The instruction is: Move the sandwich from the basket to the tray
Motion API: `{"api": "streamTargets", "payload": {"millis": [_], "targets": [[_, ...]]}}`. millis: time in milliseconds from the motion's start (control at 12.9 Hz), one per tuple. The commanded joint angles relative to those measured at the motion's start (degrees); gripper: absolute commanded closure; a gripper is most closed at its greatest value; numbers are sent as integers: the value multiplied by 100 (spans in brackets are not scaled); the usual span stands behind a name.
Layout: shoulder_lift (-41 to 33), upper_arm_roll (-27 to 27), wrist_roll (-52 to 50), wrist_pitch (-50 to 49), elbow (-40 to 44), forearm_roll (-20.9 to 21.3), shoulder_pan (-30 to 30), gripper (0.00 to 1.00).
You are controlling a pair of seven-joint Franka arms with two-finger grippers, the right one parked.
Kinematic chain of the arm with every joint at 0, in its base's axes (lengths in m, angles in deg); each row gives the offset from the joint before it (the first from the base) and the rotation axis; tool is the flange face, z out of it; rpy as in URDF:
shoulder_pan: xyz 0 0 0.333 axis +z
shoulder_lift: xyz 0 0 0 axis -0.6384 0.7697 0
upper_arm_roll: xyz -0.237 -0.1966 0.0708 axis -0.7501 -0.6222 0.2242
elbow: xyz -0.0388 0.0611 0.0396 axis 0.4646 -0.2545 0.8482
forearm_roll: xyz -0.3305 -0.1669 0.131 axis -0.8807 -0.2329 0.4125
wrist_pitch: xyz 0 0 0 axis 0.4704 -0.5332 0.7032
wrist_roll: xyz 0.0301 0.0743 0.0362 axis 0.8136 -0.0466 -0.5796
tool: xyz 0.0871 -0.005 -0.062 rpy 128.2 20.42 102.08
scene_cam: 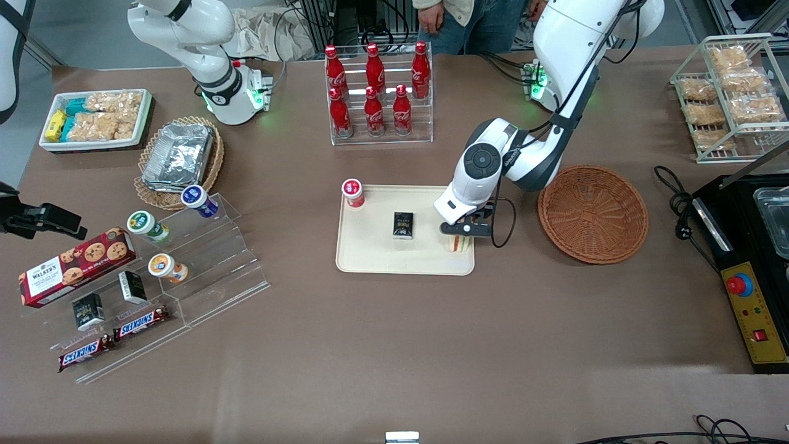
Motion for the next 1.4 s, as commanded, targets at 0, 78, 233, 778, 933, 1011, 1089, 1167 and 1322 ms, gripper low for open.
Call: {"api": "streamTargets", "payload": {"millis": [0, 78, 233, 778, 933, 1011, 1089, 1167, 1322], "targets": [[-109, 41, -154, -158, 101, 88, -14, 0], [-318, 50, -128, -638, 249, 10, 12, 0], [-635, 94, -41, -1902, 906, 0, 169, 0], [-1373, 85, 1450, -4466, 2870, -43, 1749, 0], [-1751, 94, 1962, -4886, 2835, -35, 2058, 0], [-1927, 94, 2007, -4914, 2817, -26, 2269, 0], [-2050, 102, 2008, -4923, 2809, -17, 2332, 0], [-2086, 103, 2008, -4941, 2826, 61, 2463, 0], [-2113, 76, 2182, -4958, 2870, 141, 2744, 0]]}}
